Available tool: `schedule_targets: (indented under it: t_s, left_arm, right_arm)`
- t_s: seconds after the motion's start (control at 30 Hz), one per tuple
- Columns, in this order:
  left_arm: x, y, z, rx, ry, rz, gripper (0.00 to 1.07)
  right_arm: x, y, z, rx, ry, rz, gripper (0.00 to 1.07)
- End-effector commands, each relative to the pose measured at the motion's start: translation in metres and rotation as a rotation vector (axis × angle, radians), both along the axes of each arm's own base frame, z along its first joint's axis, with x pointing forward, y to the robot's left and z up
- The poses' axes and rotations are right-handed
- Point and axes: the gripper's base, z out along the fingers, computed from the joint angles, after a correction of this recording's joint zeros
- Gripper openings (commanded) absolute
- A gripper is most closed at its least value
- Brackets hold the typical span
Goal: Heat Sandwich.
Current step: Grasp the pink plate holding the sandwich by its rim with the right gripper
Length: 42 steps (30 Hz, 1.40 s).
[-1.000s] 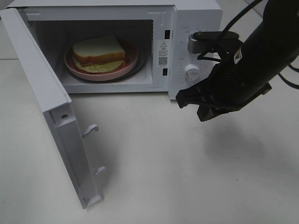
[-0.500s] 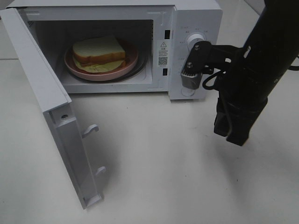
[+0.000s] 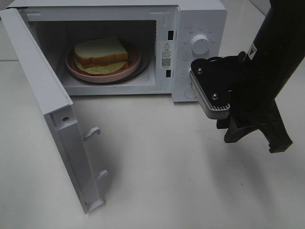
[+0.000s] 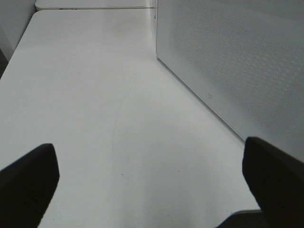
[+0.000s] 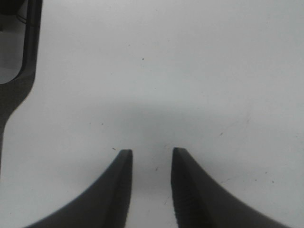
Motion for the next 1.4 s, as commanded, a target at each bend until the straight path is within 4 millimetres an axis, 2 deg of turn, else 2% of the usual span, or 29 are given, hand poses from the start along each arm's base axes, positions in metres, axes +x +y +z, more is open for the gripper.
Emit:
schedule_targets:
  t_s: [0.03,0.1,0.13,0.17,0.27,0.47,0.63,0.73,0.87,1.13,1.2,1.4]
  left_arm:
    - [-0.002,-0.001,0.0,-0.008,-0.019,-0.001,0.98]
    - [-0.002,-0.001,0.0,-0.008,-0.019,-0.001,0.98]
    - [-0.002,-0.001,0.0,-0.008,-0.019,-0.001,0.98]
    - [-0.002,-0.001,0.0,-0.008,-0.019,-0.001,0.98]
    - [-0.002,-0.001,0.0,-0.008,-0.019,-0.001,0.98]
    - [-0.002,-0.001,0.0,-0.008,-0.019,-0.001,0.98]
    - [-0.002,-0.001,0.0,-0.008,-0.019,-0.001,0.98]
    - [-0.002,-0.001,0.0,-0.008,-0.019,-0.001,0.98]
    - [-0.002,-0.001,0.0,-0.008,-0.019,-0.001,0.98]
    - [-0.002,-0.001,0.0,-0.008,-0.019,-0.001,0.98]
    - [-0.002,-0.001,0.0,-0.008,-0.019,-0.001,0.98]
    - [-0.002,-0.001,0.0,-0.008,-0.019,-0.001,0.98]
  right_arm:
    - [0.002,-0.001,0.004,0.009,-0.034,0.017,0.52]
    - [0.003,-0.001,0.004,0.016,-0.042,0.001,0.68]
    - [0.003,0.0,0.004,0.029,-0.043,-0.042,0.82]
    - [0.003,0.0,0.004,0.029,-0.043,-0.042,0.82]
    - [0.005,0.001,0.005,0.044,-0.058,-0.084,0.98]
    - [0.007,0.002,0.005,0.038,-0.091,-0.071,0.97]
    - [0.014,0.012,0.01,0.025,-0.205,0.016,0.95]
    - [0.021,0.022,0.018,0.048,-0.301,0.09,0.95]
    - [0.027,0.029,0.021,0.052,-0.333,0.133,0.94]
    - [0.042,0.056,0.017,0.067,-0.36,0.205,0.93]
    - [0.048,0.068,0.016,0.079,-0.378,0.228,0.92]
    - [0.065,0.083,0.012,0.092,-0.405,0.254,0.92]
